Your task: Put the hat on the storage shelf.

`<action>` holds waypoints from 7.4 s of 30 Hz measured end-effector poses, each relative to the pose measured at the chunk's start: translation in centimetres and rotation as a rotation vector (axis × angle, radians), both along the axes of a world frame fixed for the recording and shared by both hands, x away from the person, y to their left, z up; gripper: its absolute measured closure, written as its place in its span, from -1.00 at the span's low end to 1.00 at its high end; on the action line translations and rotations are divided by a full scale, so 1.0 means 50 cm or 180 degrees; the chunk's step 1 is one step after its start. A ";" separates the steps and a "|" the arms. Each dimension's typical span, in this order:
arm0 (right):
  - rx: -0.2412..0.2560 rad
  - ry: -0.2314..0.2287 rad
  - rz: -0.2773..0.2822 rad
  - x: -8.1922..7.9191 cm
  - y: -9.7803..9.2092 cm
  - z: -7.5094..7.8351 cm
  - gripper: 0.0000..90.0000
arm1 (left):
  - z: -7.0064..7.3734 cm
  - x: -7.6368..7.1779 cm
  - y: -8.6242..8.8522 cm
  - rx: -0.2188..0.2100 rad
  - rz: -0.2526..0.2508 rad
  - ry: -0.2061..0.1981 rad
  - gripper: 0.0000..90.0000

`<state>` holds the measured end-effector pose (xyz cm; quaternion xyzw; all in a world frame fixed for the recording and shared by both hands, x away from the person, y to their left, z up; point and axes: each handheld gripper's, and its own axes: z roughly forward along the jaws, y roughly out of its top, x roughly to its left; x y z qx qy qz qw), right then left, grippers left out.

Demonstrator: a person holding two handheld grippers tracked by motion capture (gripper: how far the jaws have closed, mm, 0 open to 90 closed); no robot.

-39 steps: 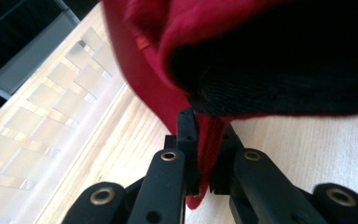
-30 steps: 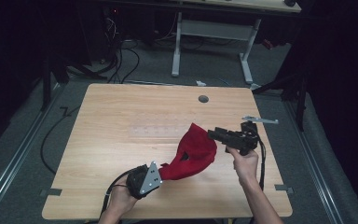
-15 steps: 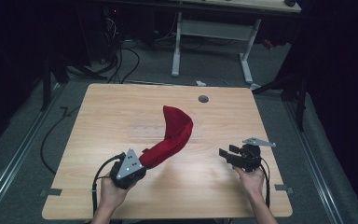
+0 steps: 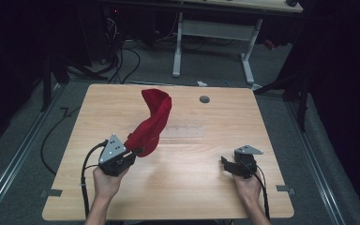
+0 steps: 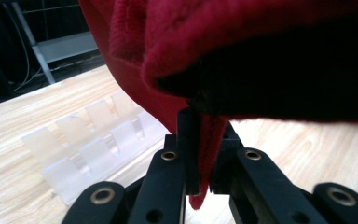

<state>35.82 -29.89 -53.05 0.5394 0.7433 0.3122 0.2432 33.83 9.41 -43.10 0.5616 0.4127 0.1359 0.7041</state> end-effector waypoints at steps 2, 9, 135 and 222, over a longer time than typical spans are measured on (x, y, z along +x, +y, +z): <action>0.0024 0.0010 -0.0007 0.001 -0.002 0.000 -0.20 | 0.007 0.008 0.005 -0.0034 0.0031 -0.0004 0.91; 0.0017 0.0010 -0.0011 0.001 -0.002 0.000 -0.20 | 0.036 0.042 0.022 -0.0191 0.0178 -0.0004 0.91; 0.0019 0.0010 0.0002 0.001 0.000 0.000 -0.20 | -0.080 0.129 0.062 0.0031 0.0925 0.0521 -0.27; 0.0019 0.0009 0.0037 -0.001 0.002 -0.001 -0.21 | -0.230 0.045 -0.072 0.0734 0.0587 0.0933 -0.38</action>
